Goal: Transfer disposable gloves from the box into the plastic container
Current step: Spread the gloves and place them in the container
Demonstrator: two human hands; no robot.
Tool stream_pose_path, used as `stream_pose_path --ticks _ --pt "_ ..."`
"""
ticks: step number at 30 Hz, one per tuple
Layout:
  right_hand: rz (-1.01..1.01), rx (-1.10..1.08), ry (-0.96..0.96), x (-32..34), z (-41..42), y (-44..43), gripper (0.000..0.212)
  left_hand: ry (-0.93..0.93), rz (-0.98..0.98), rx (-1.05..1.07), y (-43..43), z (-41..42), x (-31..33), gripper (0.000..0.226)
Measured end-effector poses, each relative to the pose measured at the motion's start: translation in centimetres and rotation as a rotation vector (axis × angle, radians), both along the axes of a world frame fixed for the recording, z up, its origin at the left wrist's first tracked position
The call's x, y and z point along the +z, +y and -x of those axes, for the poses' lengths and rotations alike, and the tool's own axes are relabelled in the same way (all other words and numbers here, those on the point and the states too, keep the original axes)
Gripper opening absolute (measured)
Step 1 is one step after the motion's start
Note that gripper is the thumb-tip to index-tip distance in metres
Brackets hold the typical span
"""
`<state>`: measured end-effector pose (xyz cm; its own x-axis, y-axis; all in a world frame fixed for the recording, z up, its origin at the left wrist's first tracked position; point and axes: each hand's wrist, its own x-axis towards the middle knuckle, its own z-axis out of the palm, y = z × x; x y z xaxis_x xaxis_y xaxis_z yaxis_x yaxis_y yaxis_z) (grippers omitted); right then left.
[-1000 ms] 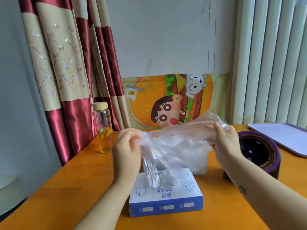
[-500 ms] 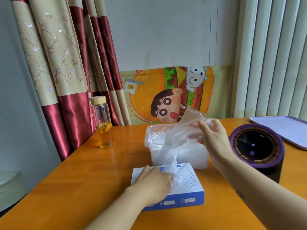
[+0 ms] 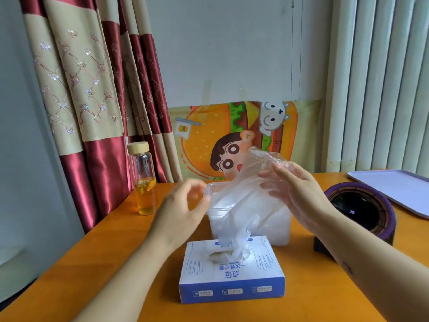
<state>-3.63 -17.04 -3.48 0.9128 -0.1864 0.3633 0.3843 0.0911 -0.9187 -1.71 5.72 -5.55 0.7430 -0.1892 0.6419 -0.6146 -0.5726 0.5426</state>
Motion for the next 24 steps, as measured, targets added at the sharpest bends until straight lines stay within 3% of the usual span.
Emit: stream_pose_path --ticks 3,5,7,8,11,15,17,21,24 --pt "0.06 0.163 0.021 0.7 -0.2 0.7 0.029 0.156 -0.066 -0.105 -1.2 0.4 3.0 0.068" --pt "0.076 0.271 0.021 1.4 -0.3 1.4 0.036 0.217 -0.133 -0.17 -2.3 0.0 4.1 0.053" --pt "0.083 0.316 0.013 2.3 -0.2 1.5 0.036 0.183 -0.045 -0.206 -2.7 -0.4 5.3 0.018" --pt "0.093 0.295 0.013 2.6 -0.2 1.4 0.033 0.176 0.025 -0.224 -2.7 -0.7 5.9 0.012" --pt "0.165 0.125 0.046 3.3 -0.5 0.5 0.021 0.201 0.107 -0.252 -2.2 -1.6 7.8 0.011" --pt "0.217 -0.024 0.092 3.2 -1.4 -0.6 0.015 0.202 -0.077 -0.142 -1.7 -3.4 8.8 0.014" --pt "0.246 -0.093 0.057 3.2 -1.7 -1.0 0.023 0.208 -0.132 -0.134 -1.8 -4.2 8.9 0.015" --pt "0.527 0.054 -0.076 4.6 -1.5 -1.1 0.021 0.237 -0.203 -0.148 -2.0 -5.2 9.1 0.014" --pt "0.778 0.191 -0.02 5.6 -1.7 -1.2 0.015 0.255 -0.223 -0.18 -2.2 -6.2 9.2 0.008"
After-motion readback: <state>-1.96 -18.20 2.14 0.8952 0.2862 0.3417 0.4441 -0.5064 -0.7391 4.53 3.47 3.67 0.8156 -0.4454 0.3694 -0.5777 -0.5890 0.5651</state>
